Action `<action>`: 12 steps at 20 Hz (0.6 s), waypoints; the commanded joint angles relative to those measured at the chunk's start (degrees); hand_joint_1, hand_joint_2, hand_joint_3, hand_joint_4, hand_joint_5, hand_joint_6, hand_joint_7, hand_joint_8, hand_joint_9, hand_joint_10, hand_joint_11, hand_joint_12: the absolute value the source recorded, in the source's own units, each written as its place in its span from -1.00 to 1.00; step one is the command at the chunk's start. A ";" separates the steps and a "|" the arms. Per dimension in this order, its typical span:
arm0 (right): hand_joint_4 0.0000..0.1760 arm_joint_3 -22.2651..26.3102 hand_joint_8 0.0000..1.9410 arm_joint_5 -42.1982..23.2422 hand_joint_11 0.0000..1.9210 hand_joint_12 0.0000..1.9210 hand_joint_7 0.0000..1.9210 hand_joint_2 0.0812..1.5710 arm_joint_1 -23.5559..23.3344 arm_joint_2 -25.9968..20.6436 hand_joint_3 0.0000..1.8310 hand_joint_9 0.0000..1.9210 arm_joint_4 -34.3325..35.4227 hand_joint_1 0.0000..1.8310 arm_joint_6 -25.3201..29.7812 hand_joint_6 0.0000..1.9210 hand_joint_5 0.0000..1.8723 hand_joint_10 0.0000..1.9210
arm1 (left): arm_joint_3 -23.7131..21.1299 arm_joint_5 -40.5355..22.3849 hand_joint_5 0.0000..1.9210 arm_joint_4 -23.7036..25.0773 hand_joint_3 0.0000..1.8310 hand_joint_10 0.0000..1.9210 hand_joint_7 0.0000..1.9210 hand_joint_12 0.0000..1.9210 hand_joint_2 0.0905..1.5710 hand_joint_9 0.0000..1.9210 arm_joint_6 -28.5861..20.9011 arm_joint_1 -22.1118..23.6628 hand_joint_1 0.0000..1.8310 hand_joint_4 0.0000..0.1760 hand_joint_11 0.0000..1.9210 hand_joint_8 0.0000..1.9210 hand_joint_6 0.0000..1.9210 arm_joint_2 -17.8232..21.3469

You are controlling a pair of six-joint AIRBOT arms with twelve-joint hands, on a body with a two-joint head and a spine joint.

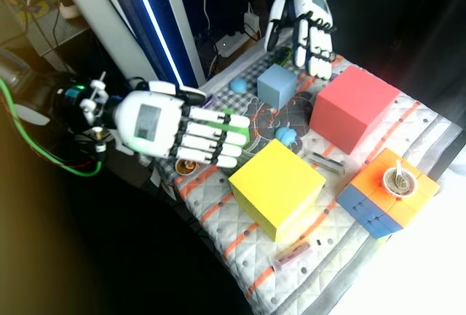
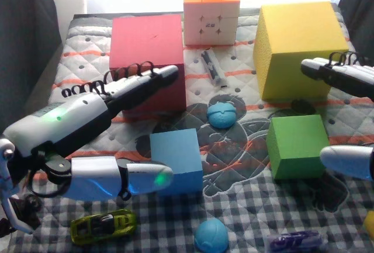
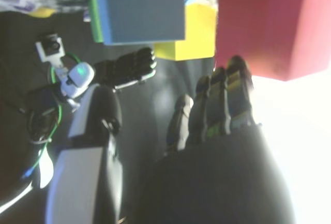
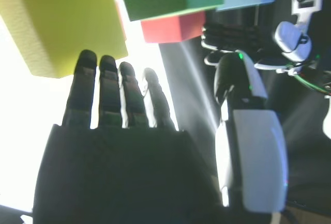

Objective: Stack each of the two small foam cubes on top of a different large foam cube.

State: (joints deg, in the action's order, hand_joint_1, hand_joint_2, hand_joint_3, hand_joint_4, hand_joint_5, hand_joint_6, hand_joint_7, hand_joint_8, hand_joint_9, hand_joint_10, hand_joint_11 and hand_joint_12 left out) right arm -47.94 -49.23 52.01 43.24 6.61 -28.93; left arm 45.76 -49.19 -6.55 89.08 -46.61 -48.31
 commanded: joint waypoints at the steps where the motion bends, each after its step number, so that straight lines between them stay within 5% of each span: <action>1: -1.00 0.07 -1.00 -6.76 -1.00 0.86 -1.00 0.23 -0.33 -0.30 -0.93 -1.00 0.09 -0.51 0.21 -1.00 -1.00 -1.00 | -0.27 -5.95 -1.00 0.45 -0.98 -1.00 -1.00 -1.00 0.30 -1.00 0.69 0.54 -0.49 -0.13 -1.00 -1.00 -1.00 0.39; 3: -1.00 0.05 -1.00 -6.72 -1.00 0.89 -1.00 0.25 -0.16 -0.30 -0.94 -1.00 0.18 -0.51 0.21 -1.00 -1.00 -1.00 | -0.28 -5.37 -1.00 -0.05 -0.99 -1.00 -1.00 -1.00 0.30 -1.00 1.29 0.63 -0.44 -0.44 -1.00 -1.00 -1.00 0.32; 6: -1.00 0.02 -1.00 -5.75 -1.00 0.80 -1.00 0.28 0.19 0.06 -0.98 -1.00 -0.03 -0.47 0.21 -1.00 -1.00 -1.00 | -0.60 -4.51 -1.00 0.32 -1.00 -1.00 -1.00 -1.00 0.29 -1.00 1.29 0.60 -0.45 -0.40 -1.00 -1.00 -1.00 0.00; 8: -1.00 -0.13 -1.00 -5.24 -1.00 0.45 -1.00 0.27 0.74 0.55 -1.00 -0.98 -0.15 -0.42 0.21 -1.00 -1.00 -0.99 | -0.73 -3.86 -1.00 0.42 -1.00 -1.00 -1.00 -1.00 0.29 -1.00 1.28 0.48 -0.46 -0.16 -1.00 -1.00 -1.00 -0.28; 11: -1.00 -0.79 -1.00 -3.62 -1.00 -0.10 -1.00 0.26 0.90 1.66 -1.00 -0.99 -0.15 -0.40 0.21 -1.00 -1.00 -0.98 | -0.63 -2.19 -1.00 0.42 -1.00 -1.00 -1.00 -1.00 0.27 -1.00 1.28 0.23 -0.45 -0.25 -1.00 -1.00 -1.00 -1.03; 12: -1.00 -1.16 -1.00 -2.91 -1.00 -0.13 -1.00 0.26 0.82 2.20 -1.00 -0.99 -0.15 -0.40 0.21 -1.00 -1.00 -0.98 | -0.34 -1.42 -1.00 0.40 -1.00 -1.00 -1.00 -1.00 0.26 -1.00 1.28 0.22 -0.43 -0.02 -1.00 -1.00 -1.00 -1.62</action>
State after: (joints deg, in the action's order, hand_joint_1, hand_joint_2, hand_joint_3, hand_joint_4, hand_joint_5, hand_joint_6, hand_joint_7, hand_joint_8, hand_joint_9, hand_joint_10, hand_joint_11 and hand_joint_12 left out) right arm -48.88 -46.39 53.17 45.60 6.15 -28.88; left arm 45.32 -44.93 -6.79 90.48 -46.68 -49.84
